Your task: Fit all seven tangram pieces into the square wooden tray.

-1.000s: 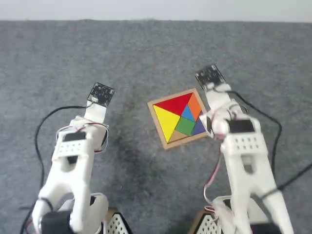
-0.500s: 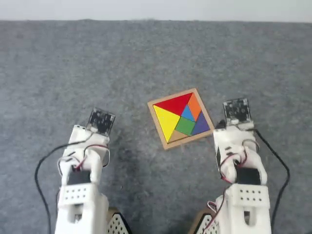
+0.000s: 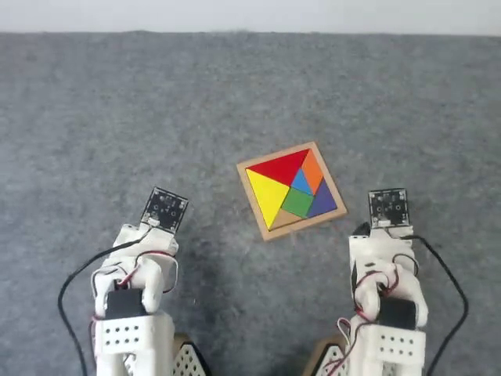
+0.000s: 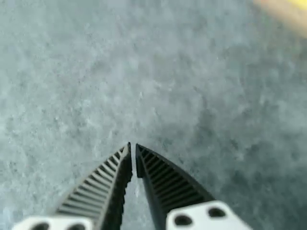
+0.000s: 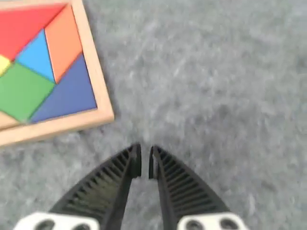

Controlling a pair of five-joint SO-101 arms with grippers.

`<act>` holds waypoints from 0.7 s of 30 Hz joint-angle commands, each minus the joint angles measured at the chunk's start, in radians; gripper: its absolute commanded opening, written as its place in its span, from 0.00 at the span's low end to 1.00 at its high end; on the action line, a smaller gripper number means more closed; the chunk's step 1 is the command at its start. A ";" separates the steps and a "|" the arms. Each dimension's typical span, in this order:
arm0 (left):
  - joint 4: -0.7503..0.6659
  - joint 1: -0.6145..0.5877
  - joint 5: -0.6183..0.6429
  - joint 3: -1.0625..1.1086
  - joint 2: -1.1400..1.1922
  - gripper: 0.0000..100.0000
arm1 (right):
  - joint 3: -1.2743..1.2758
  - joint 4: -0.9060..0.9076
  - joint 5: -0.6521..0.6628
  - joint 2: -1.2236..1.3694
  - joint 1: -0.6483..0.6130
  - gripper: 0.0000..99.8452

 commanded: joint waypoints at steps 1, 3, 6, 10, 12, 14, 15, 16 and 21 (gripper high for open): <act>0.081 0.002 -0.005 -0.005 -0.063 0.02 | 0.011 0.145 -0.006 -0.117 0.004 0.05; 0.127 0.002 -0.006 -0.005 -0.097 0.02 | 0.011 0.165 -0.006 -0.111 -0.002 0.05; 0.207 0.003 -0.006 -0.005 -0.152 0.02 | 0.011 0.173 -0.006 -0.102 -0.038 0.05; 0.327 0.005 -0.006 -0.008 -0.226 0.02 | 0.011 0.174 -0.006 -0.101 -0.088 0.04; 0.341 0.003 -0.006 -0.010 -0.259 0.02 | 0.011 0.174 -0.006 -0.099 -0.101 0.04; 0.342 0.003 -0.005 -0.010 -0.278 0.02 | 0.011 0.174 -0.006 -0.099 -0.102 0.04; 0.342 0.003 -0.005 -0.010 -0.279 0.02 | 0.011 0.174 -0.006 -0.099 -0.102 0.04; 0.342 0.003 -0.005 -0.010 -0.278 0.02 | 0.011 0.174 -0.006 -0.099 -0.102 0.04; 0.342 0.003 -0.005 -0.010 -0.275 0.02 | 0.011 0.174 -0.006 -0.101 -0.104 0.04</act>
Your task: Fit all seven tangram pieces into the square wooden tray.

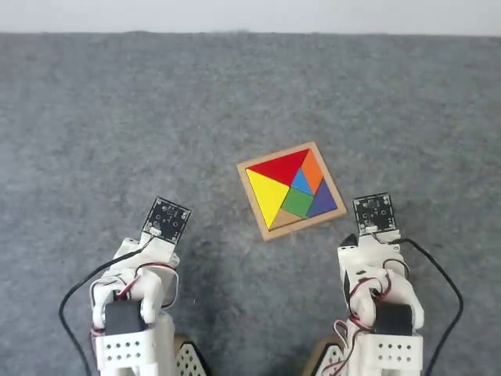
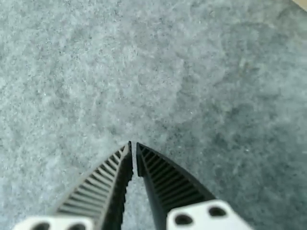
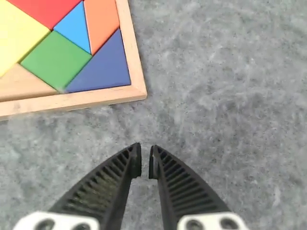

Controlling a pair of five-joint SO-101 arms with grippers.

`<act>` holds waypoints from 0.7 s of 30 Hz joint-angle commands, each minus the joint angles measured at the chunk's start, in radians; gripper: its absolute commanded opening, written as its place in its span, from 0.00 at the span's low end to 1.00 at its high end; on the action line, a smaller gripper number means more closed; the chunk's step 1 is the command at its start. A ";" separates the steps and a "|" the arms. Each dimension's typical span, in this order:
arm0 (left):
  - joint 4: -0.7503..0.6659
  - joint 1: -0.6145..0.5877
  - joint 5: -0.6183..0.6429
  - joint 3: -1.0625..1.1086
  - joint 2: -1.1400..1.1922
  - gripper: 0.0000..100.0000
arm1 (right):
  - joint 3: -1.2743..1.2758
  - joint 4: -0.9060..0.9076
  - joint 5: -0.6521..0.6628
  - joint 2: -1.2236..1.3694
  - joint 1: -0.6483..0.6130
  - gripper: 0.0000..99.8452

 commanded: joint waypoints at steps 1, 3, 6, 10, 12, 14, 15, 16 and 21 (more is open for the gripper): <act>0.003 0.003 -0.005 -0.010 -0.018 0.02 | 0.014 0.002 -0.009 -0.012 -0.004 0.04; 0.003 0.003 -0.005 -0.010 -0.018 0.02 | 0.014 0.024 -0.011 -0.012 -0.004 0.04; 0.003 0.003 -0.005 -0.010 -0.018 0.02 | 0.012 0.105 -0.008 -0.013 -0.008 0.05; 0.003 0.003 -0.005 -0.010 -0.018 0.02 | -0.009 0.216 -0.008 -0.013 -0.081 0.04; 0.003 0.003 -0.005 -0.010 -0.018 0.02 | -0.009 0.213 -0.008 -0.013 -0.091 0.04; 0.003 0.003 -0.005 -0.010 -0.018 0.02 | -0.008 0.213 -0.008 -0.013 -0.090 0.04; 0.003 0.003 -0.005 -0.010 -0.018 0.02 | -0.006 0.213 -0.008 -0.013 -0.090 0.05; 0.003 0.003 -0.005 -0.010 -0.018 0.02 | -0.003 0.213 -0.008 -0.013 -0.090 0.05; 0.003 0.003 -0.005 -0.010 -0.018 0.02 | 0.012 0.205 -0.008 -0.013 -0.090 0.05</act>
